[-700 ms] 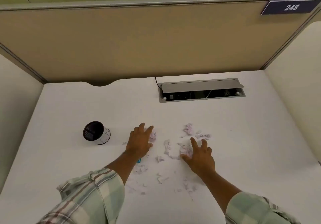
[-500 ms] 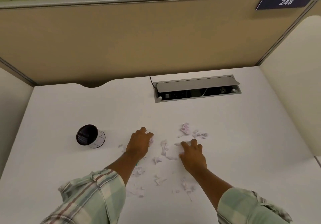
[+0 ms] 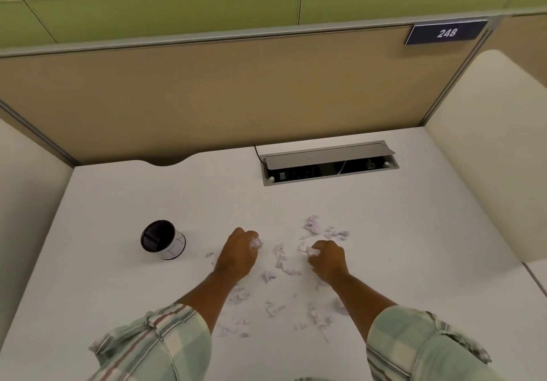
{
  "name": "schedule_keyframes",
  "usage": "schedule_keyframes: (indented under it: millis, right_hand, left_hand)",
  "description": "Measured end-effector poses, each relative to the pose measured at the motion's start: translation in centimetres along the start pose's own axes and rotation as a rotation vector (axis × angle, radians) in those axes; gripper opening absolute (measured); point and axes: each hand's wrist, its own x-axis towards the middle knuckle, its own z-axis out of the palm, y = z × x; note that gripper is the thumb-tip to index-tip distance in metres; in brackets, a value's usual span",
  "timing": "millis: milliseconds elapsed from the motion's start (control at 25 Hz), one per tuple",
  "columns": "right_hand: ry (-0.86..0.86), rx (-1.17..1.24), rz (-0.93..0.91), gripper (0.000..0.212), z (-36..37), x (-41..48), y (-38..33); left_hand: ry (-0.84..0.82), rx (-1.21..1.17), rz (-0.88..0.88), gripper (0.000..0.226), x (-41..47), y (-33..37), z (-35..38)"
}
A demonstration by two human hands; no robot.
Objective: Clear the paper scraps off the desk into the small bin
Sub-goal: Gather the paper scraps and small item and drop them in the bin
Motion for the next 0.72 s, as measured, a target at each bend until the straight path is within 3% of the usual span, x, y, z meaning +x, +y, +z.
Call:
schedule_keyframes:
  millis: [120,280,520,720]
  right_hand:
    - [-0.068,0.292,0.166,0.021,0.0,-1.3,-0.4]
    - [-0.145,0.464,0.201,0.027,1.2,-2.5,-2.1]
    - [-0.235,0.479,0.078,0.018,5.5,-3.7,-9.2]
    - [-0.317,0.404,-0.016,0.027,11.3,-4.2,-18.0]
  left_hand:
    - [0.017,-0.082,-0.025,0.015,-2.0,-0.1,-0.4]
    - [0.133,-0.217,-0.045,0.008,-4.8,-1.0,-1.3]
    - [0.243,-0.270,-0.111,0.019,-7.2,-5.0,-5.7]
    - [0.410,-0.362,-0.195,0.024,-7.7,-10.2,-11.4]
